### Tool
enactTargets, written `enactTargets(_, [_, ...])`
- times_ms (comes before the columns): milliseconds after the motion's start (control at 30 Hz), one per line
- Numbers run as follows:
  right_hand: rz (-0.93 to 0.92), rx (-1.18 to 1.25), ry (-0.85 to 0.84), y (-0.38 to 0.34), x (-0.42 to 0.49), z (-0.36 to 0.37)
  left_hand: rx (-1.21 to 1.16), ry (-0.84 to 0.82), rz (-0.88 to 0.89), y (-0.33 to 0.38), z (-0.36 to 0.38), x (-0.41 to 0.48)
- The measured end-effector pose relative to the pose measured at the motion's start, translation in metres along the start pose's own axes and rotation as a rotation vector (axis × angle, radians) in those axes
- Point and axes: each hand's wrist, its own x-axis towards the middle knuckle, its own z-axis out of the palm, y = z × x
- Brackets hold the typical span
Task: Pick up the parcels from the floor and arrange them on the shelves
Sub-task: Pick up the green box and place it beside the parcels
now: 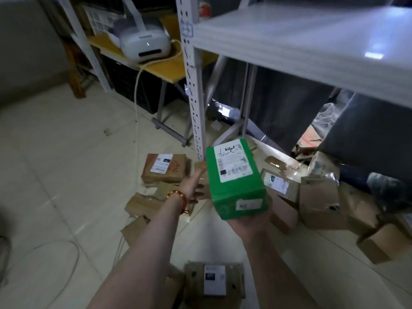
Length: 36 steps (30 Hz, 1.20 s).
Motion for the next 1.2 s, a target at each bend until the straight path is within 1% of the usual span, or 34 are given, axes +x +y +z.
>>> enactTargets(67, [0.019, -0.010, -0.072, -0.008, -0.022, 0.028, -0.118, -0.020, -0.028, 0.027, -0.002, -0.034])
enactTargets(133, [0.081, -0.020, -0.042, -0.015, -0.042, 0.054, -0.238, -0.055, -0.031, 0.051, -0.005, -0.064])
enactTargets(167, [0.095, 0.016, -0.074, -0.022, -0.057, 0.074, -0.281, -0.070, -0.018, 0.064, -0.007, -0.079])
enactTargets(233, [0.101, 0.023, -0.074, -0.038, -0.083, 0.122, -0.327, -0.085, 0.037, 0.094, -0.012, -0.108])
enactTargets(267, [0.127, 0.030, -0.033, -0.046, -0.093, 0.146, -0.346, -0.099, 0.065, 0.108, -0.016, -0.121])
enactTargets(333, [0.230, 0.103, -0.032, -0.062, -0.108, 0.189, -0.358, -0.110, 0.102, 0.140, -0.027, -0.150])
enactTargets(400, [0.255, 0.120, 0.000, -0.077, -0.124, 0.230, -0.371, -0.097, 0.140, 0.173, -0.039, -0.180])
enactTargets(467, [0.228, 0.087, -0.070, -0.091, -0.137, 0.268, -0.394, -0.088, 0.164, 0.204, -0.051, -0.206])
enactTargets(500, [0.195, 0.060, -0.060, -0.097, -0.146, 0.286, -0.405, -0.076, 0.174, 0.219, -0.055, -0.219])
enactTargets(567, [0.148, 0.029, -0.002, -0.113, -0.161, 0.314, -0.431, -0.027, 0.204, 0.249, -0.062, -0.244])
enactTargets(633, [0.116, 0.043, 0.128, -0.121, -0.171, 0.327, -0.467, -0.003, 0.225, 0.272, -0.067, -0.266])
enactTargets(667, [0.086, 0.057, 0.137, -0.124, -0.176, 0.337, -0.481, -0.002, 0.238, 0.282, -0.070, -0.279])
enactTargets(733, [0.022, 0.005, 0.181, -0.132, -0.187, 0.367, -0.531, 0.001, 0.254, 0.296, -0.075, -0.301])
enactTargets(767, [-0.010, -0.010, 0.218, -0.135, -0.193, 0.379, -0.560, -0.005, 0.246, 0.301, -0.078, -0.311])
enactTargets(833, [-0.065, -0.017, 0.227, -0.139, -0.205, 0.402, -0.640, -0.040, 0.226, 0.310, -0.084, -0.333])
enactTargets(967, [-0.148, 0.022, 0.200, -0.143, -0.239, 0.457, -0.796, -0.127, 0.214, 0.323, -0.098, -0.373])
enactTargets(1067, [-0.228, 0.093, 0.207, -0.141, -0.262, 0.493, -0.839, -0.165, 0.229, 0.334, -0.105, -0.401])
enactTargets(1133, [-0.239, 0.126, 0.233, -0.136, -0.271, 0.511, -0.840, -0.172, 0.235, 0.342, -0.108, -0.420])
enactTargets(1200, [-0.283, 0.093, 0.230, -0.130, -0.279, 0.530, -0.808, -0.153, 0.246, 0.347, -0.110, -0.438])
